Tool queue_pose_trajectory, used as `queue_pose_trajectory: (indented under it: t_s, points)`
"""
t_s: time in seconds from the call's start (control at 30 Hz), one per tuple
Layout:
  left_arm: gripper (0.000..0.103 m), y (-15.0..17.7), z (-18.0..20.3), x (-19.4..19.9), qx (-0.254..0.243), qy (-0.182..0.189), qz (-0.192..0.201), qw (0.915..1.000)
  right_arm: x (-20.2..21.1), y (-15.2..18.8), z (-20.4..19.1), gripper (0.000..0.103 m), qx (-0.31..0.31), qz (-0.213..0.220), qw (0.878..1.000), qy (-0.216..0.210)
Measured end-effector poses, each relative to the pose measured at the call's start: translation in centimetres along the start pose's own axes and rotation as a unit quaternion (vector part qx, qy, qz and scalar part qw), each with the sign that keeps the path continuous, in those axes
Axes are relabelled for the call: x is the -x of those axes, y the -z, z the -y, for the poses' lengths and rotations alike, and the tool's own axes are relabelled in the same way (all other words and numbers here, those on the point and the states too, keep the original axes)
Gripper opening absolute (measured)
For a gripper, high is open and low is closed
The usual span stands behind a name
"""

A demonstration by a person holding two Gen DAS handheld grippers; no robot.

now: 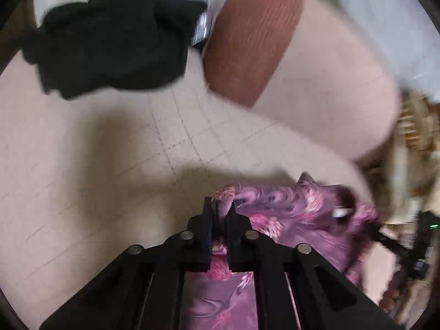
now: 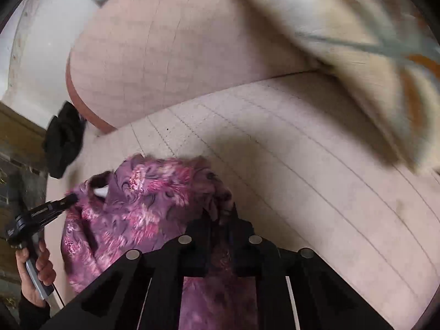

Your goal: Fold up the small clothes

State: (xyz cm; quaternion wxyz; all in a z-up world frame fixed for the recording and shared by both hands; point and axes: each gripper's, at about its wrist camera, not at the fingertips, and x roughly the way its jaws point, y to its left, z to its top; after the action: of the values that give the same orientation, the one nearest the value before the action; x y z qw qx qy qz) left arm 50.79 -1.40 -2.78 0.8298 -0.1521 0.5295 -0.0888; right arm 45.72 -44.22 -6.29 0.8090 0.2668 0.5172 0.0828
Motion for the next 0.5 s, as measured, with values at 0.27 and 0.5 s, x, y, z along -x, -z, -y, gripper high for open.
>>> queue_pose_trajectory:
  t_s: [0.27, 0.5]
  points:
    - [0.007, 14.2, 1.9, 16.6, -0.044, 0.065, 0.040, 0.9961, 13.0, 10.9, -0.3, 0.010, 0.015, 0.027, 0.997, -0.066]
    - [0.007, 29.1, -1.5, 18.4, 0.017, 0.065, 0.001, 0.9977, 18.1, 25.3, 0.9, 0.010, -0.043, 0.004, 0.994, -0.097]
